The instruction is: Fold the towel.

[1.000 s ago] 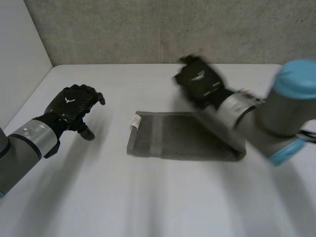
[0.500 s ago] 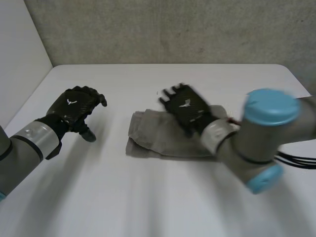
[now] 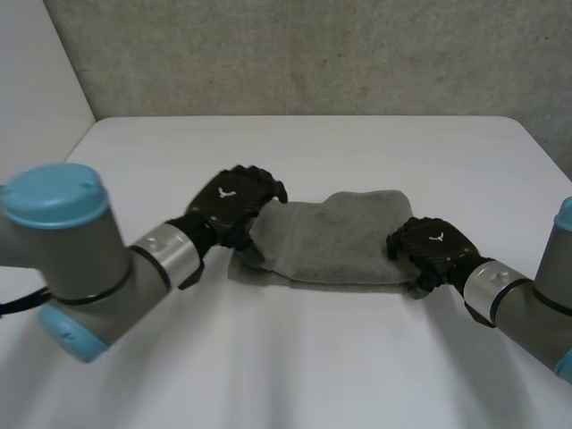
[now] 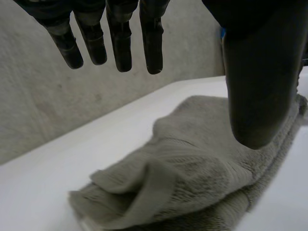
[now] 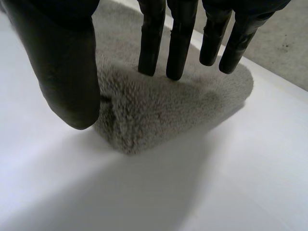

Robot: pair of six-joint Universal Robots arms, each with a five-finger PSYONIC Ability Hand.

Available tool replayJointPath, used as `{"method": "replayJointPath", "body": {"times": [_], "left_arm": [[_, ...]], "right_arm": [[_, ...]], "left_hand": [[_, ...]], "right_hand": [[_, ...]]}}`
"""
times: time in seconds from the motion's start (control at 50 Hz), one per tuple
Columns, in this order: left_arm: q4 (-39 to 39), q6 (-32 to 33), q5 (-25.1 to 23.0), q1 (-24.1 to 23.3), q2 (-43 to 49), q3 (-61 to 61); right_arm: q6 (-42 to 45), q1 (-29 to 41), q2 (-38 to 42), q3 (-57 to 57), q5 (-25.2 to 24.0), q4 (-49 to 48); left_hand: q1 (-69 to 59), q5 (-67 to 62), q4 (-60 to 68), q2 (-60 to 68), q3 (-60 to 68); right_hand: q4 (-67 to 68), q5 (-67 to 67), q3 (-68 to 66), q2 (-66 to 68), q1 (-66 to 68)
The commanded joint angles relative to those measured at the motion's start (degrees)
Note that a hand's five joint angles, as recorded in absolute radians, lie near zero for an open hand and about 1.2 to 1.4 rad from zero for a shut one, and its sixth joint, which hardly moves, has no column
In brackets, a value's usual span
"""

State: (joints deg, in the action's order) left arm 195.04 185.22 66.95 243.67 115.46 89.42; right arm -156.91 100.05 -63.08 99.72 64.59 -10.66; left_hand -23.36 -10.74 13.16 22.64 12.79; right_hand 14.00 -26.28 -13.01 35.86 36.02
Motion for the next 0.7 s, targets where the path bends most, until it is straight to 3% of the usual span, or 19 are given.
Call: {"method": "replayJointPath", "body": {"times": [0.02,0.06,0.1,0.3,0.42,0.56,0.66,0.7], "left_arm": [[-0.1,0.1,4.6,-2.9,9.4,-6.3],[-0.2,0.2,6.4,-3.3,11.9,-7.3],[-0.2,0.2,6.8,-3.3,12.6,-7.3],[-0.9,0.3,6.8,-3.0,11.5,-3.1],[-1.0,-0.1,6.4,-0.8,2.8,1.6],[-1.0,-0.1,6.3,2.5,-6.7,7.2],[-1.0,-0.1,6.3,7.8,-13.1,10.7],[-0.8,-0.3,6.3,12.1,-16.3,12.4]], "right_arm": [[5.2,0.1,3.2,-0.4,1.1,-1.5],[7.0,-0.6,2.7,0.0,1.3,-1.1],[7.4,-1.2,1.7,0.3,1.1,-1.0],[7.3,-3.7,-7.4,1.3,0.2,-1.3],[8.4,-2.5,-9.0,-2.1,0.1,-1.6],[14.5,8.1,-7.2,-8.0,0.1,-1.6],[24.3,20.0,-0.6,-14.0,1.0,-1.6],[26.5,22.7,1.4,-15.2,0.6,-1.7]], "left_hand": [[1.7,-0.9,-3.2,-1.0,-2.8],[1.5,-1.1,-3.2,-0.8,-2.8],[1.5,-1.1,-3.2,-0.8,-2.8],[1.5,-1.1,-3.2,-0.8,-2.8],[1.5,-1.1,-3.2,-0.8,-2.8],[2.2,-0.4,-3.2,-1.5,-2.8],[2.4,-0.2,-3.2,-1.7,-2.8],[2.4,-0.2,-3.2,-1.7,-2.8]], "right_hand": [[-4.0,-17.4,3.0,17.8,17.6],[-4.0,-38.6,3.0,39.1,38.9],[-4.0,-43.7,3.0,44.1,43.9],[-4.0,-43.7,3.0,44.1,44.0],[-4.0,-43.7,3.0,44.1,44.0],[-4.0,-43.7,3.0,44.1,44.0],[-4.0,-43.7,3.0,44.1,44.0],[-4.0,-43.7,3.0,44.1,44.0]]}}
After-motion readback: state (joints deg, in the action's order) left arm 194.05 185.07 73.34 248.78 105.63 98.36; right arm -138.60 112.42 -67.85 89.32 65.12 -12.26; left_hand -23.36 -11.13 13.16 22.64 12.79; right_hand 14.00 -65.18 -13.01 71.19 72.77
